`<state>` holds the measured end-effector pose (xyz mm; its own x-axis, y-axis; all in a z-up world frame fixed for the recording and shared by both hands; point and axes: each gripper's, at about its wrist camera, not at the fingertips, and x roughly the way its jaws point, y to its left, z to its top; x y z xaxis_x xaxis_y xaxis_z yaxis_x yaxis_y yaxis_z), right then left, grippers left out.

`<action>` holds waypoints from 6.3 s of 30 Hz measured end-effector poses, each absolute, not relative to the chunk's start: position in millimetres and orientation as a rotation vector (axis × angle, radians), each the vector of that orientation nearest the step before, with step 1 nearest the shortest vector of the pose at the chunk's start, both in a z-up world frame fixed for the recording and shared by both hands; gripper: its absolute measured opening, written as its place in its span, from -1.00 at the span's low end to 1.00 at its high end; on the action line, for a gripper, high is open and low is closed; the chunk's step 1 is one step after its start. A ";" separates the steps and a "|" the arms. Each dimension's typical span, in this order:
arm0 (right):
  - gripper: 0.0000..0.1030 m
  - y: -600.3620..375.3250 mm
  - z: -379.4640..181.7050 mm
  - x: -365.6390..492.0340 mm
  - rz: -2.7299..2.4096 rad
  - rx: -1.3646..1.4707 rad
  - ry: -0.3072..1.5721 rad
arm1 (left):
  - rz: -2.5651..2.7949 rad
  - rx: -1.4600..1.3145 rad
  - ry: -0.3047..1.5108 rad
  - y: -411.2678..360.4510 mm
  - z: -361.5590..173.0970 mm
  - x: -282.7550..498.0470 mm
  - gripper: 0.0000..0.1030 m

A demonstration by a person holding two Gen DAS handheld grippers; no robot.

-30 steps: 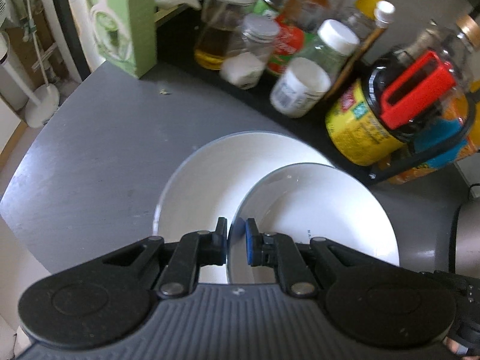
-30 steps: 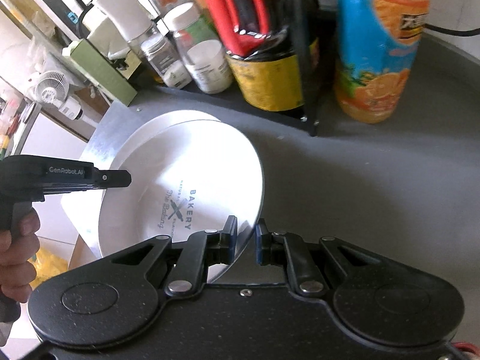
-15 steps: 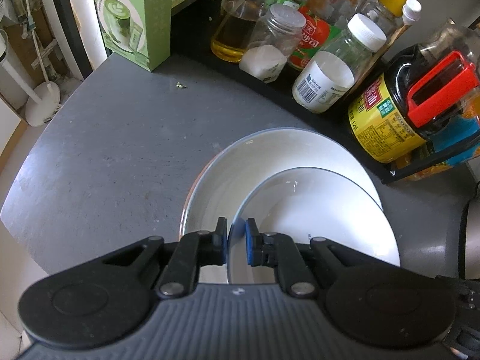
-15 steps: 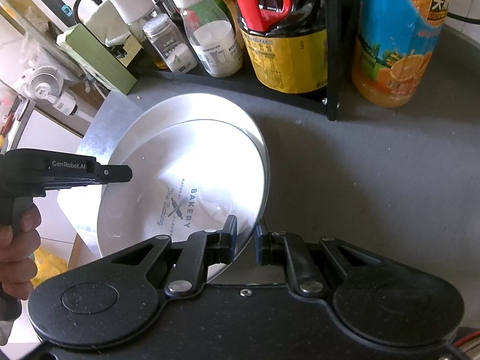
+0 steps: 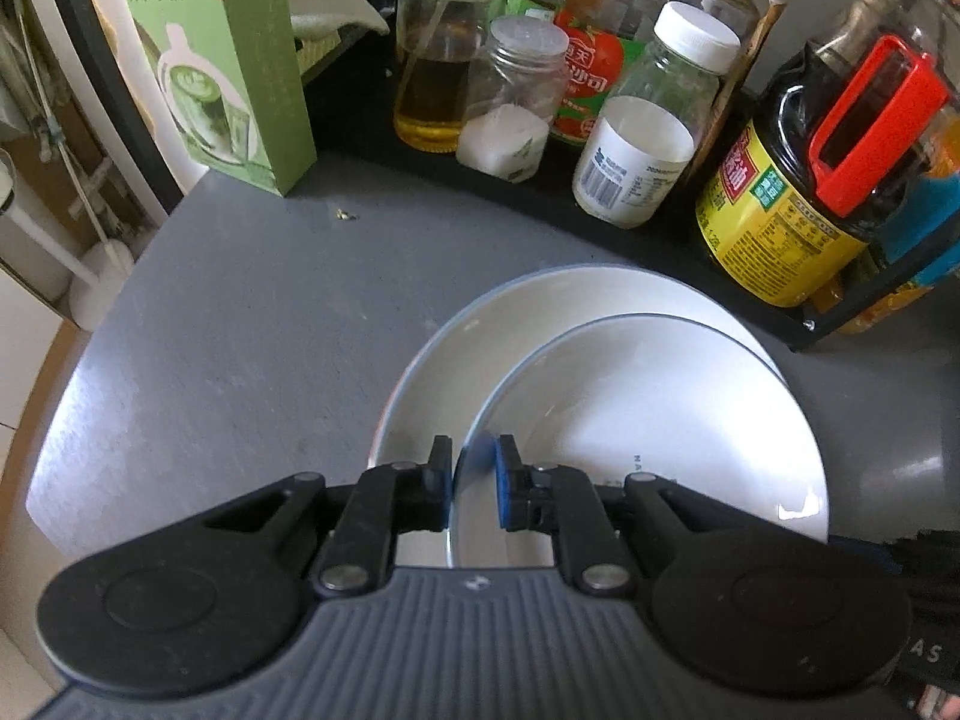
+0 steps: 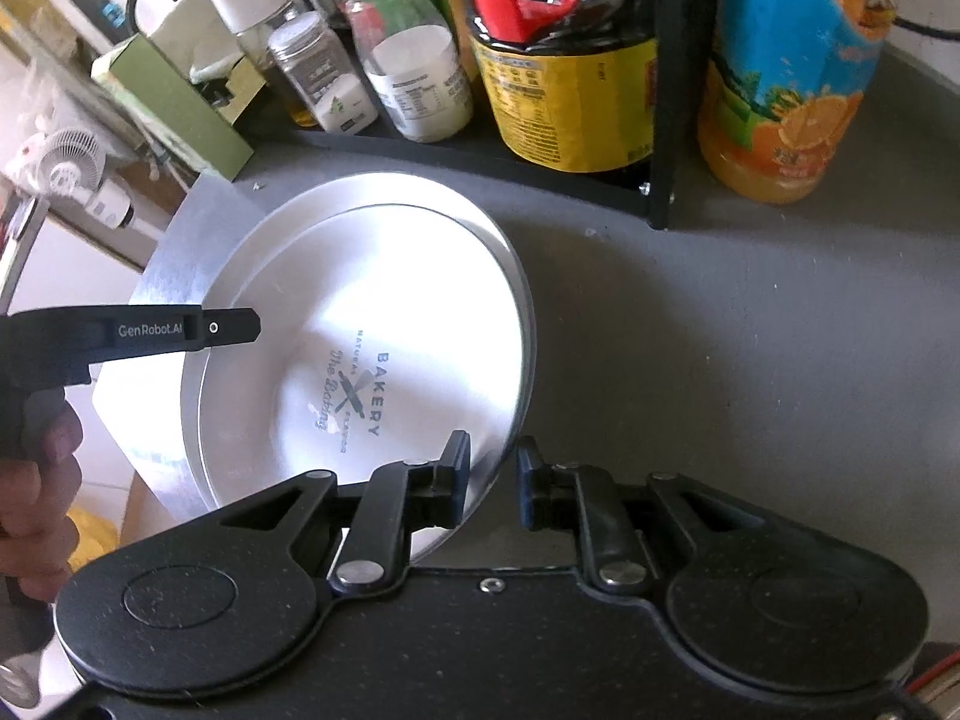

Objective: Organize plates and bowls
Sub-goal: 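Carry the 'Bakery' plate with both tools and lower it onto the stacked plates, then open both tools and lift them off the plate stack, then move both tools toward the red bowl holding the white bowls, then close both tools on the rim of the red bowl stack, then carry the bowl stack with both tools and lower it onto the plates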

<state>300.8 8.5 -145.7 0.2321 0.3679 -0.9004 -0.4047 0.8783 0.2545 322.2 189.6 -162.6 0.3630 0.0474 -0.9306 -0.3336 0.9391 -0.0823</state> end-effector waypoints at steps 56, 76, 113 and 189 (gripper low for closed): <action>0.88 -149.6 -76.3 196.9 0.539 0.255 1.009 | 0.110 -0.172 1.010 98.4 -56.1 249.6 0.60; 0.89 -259.5 -72.6 161.3 0.525 0.251 0.946 | 0.033 -0.198 1.000 -43.0 -56.8 198.9 0.60; 0.45 -324.6 -153.1 166.3 0.332 0.367 1.128 | -0.109 -0.210 1.174 -115.8 -126.8 229.5 0.03; -0.38 -123.3 -101.8 243.8 0.404 0.290 1.098 | -0.029 -0.290 1.199 77.8 -90.6 286.0 -0.49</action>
